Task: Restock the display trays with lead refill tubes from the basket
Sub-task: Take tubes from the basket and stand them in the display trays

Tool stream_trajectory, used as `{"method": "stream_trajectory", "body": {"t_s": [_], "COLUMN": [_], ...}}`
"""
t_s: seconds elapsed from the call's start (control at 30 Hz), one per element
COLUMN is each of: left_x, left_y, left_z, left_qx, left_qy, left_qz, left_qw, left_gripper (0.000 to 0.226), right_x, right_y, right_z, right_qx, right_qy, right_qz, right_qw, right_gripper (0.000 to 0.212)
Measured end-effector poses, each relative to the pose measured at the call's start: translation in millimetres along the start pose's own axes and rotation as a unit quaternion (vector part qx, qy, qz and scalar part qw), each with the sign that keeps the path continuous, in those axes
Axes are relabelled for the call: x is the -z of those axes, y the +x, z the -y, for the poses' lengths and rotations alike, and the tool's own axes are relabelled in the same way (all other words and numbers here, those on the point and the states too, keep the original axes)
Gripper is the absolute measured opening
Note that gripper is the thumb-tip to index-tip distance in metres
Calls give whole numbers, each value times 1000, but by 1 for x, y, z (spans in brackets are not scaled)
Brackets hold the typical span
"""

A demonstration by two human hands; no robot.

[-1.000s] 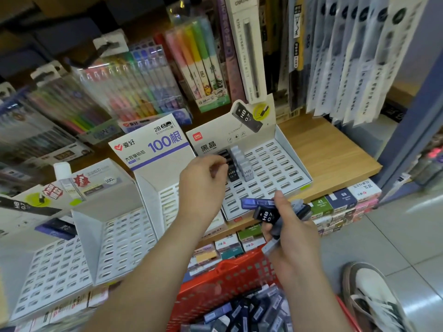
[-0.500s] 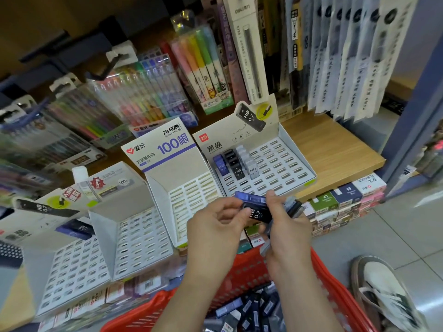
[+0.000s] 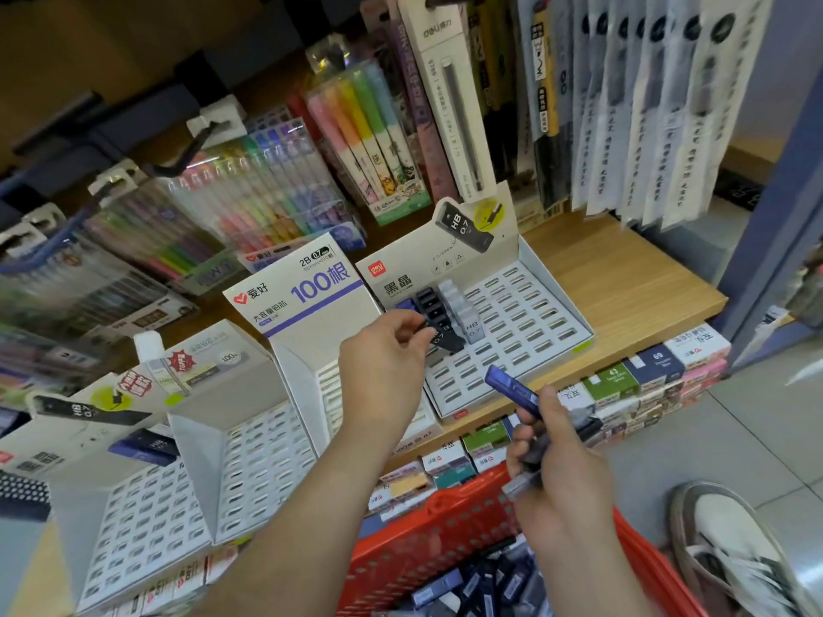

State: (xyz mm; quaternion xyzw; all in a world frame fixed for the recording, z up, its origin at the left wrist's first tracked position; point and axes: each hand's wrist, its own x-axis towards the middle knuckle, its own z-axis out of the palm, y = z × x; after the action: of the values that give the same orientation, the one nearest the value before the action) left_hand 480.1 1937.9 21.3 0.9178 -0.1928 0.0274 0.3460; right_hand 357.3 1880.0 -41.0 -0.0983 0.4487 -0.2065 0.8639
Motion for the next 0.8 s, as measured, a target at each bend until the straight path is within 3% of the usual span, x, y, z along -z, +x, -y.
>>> {"method": "stream_trajectory", "body": {"t_s": [0.27,0.5,0.8], "left_x": [-2,-12,-11], "left_y": [4,10,13], "left_z": [1,4,-6], "left_qx": [-77,-151,-91], "left_qy": [96,152,153], "left_qz": [20,29,48], "left_qw": [992,976,983], "left_gripper": [23,20,15], "right_x": [5,2,-1], "right_y": [4,4,1], "right_z": [3,3,6], "right_qx": [11,22,62], "right_qy": [5,26,-33], "right_qz": [3,5,22], "right_qw": [1000,999,997], "right_gripper": [28,39,11]}}
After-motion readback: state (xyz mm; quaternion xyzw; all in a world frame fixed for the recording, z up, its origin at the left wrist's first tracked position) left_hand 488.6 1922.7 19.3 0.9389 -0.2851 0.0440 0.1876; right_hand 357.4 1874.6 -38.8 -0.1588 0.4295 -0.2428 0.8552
